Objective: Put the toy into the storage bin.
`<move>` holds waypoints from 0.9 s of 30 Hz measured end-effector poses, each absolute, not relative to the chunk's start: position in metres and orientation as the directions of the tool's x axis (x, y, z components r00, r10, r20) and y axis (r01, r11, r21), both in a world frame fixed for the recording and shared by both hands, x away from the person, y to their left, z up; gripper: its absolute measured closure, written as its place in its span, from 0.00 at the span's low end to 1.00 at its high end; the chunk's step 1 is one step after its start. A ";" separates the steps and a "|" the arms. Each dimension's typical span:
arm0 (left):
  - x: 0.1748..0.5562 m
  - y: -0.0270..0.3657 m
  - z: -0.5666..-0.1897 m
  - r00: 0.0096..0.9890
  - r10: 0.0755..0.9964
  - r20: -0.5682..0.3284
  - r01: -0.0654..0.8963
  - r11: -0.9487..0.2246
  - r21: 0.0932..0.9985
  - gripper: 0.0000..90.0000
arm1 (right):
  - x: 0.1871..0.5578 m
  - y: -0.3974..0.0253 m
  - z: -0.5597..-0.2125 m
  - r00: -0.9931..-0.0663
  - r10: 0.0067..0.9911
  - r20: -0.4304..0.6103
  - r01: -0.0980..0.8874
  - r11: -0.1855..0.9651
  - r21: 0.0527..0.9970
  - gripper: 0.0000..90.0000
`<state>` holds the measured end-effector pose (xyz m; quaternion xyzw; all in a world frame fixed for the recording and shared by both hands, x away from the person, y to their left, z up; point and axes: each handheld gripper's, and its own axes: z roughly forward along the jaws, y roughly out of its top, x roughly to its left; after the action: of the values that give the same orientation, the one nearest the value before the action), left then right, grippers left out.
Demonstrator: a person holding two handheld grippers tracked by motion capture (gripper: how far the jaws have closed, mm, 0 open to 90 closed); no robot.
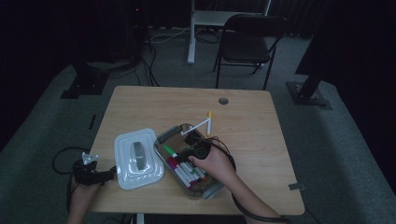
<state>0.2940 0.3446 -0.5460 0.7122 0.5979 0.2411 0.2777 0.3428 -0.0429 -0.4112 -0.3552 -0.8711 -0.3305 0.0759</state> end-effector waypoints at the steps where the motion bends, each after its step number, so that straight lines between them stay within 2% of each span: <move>1: 0.294 0.345 -0.546 0.168 0.986 0.011 0.717 -0.130 0.684 0.01 | 0.343 -0.041 -0.414 -0.737 0.571 0.362 0.668 0.536 0.516 0.85; 27: 0.294 0.344 -0.546 0.168 0.986 0.011 0.717 -0.130 0.684 0.01 | 0.348 -0.007 -0.461 -0.727 0.584 0.360 0.684 0.658 0.314 0.85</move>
<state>0.2939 0.3445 -0.5461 0.7119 0.5981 0.2412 0.2782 0.3478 -0.0069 -0.4613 -0.3510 -0.9034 -0.2182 0.1144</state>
